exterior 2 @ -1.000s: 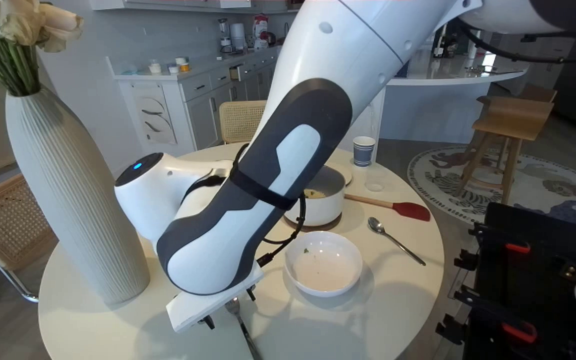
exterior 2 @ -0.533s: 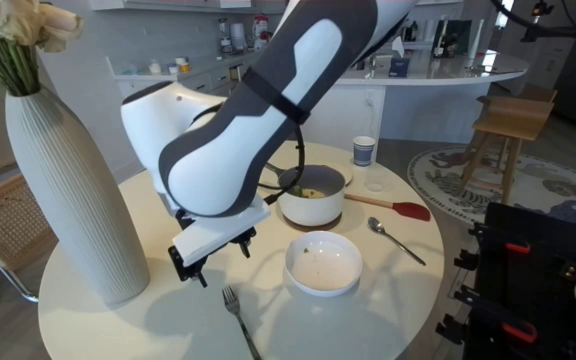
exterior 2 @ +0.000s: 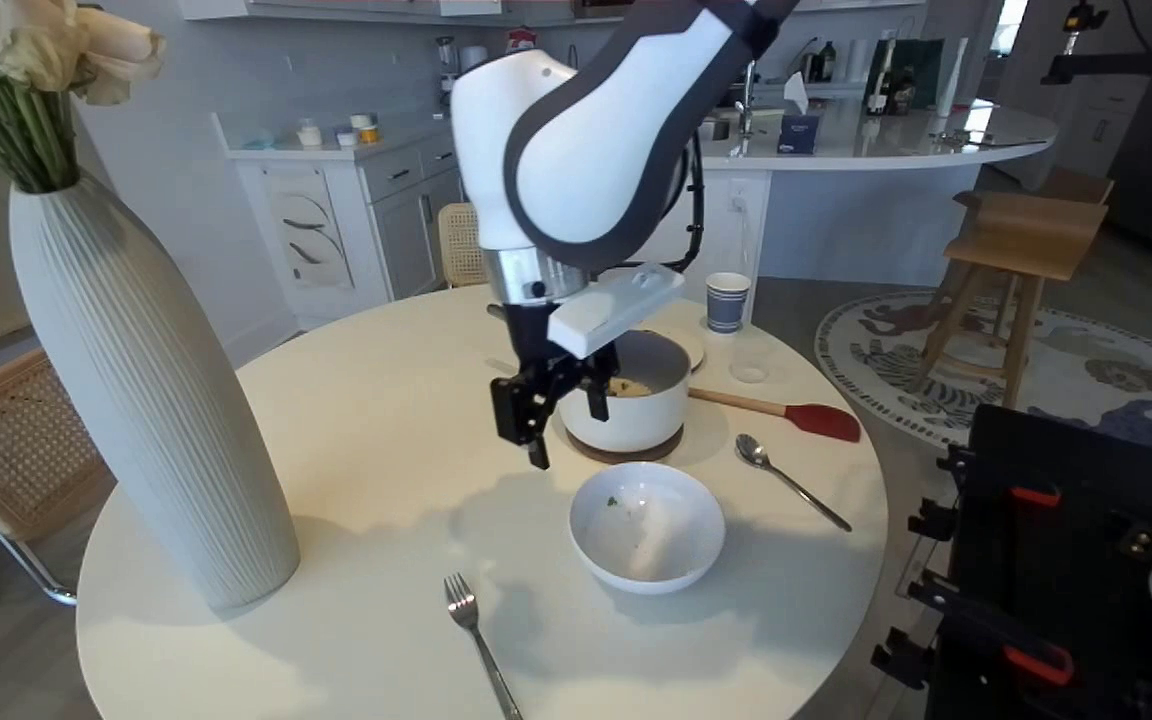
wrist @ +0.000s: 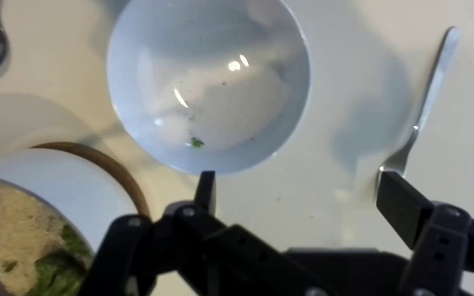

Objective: Move the blue cup to the right, move the silver fork and spoon to the left, move the blue cup to the left

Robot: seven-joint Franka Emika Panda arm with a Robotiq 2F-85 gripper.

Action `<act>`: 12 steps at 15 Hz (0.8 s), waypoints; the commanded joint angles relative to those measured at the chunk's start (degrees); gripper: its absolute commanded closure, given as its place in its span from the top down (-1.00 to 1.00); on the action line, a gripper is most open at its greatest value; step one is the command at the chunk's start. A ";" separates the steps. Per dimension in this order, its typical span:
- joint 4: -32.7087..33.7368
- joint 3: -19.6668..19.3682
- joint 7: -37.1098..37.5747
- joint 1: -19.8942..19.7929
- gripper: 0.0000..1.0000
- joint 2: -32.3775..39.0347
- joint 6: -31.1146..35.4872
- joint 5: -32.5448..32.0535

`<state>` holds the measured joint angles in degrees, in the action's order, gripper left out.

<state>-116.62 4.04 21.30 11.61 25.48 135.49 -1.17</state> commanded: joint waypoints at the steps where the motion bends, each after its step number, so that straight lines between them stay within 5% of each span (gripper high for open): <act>1: -12.93 -0.98 -9.01 -5.56 1.00 -9.17 4.25 2.47; 7: -24.96 -6.22 -20.22 -14.12 1.00 -14.69 9.96 1.53; 12: -30.32 -9.65 -22.92 -16.72 1.00 -14.03 16.95 -1.45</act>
<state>-143.02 -4.65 -0.86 -4.54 12.81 148.29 -1.27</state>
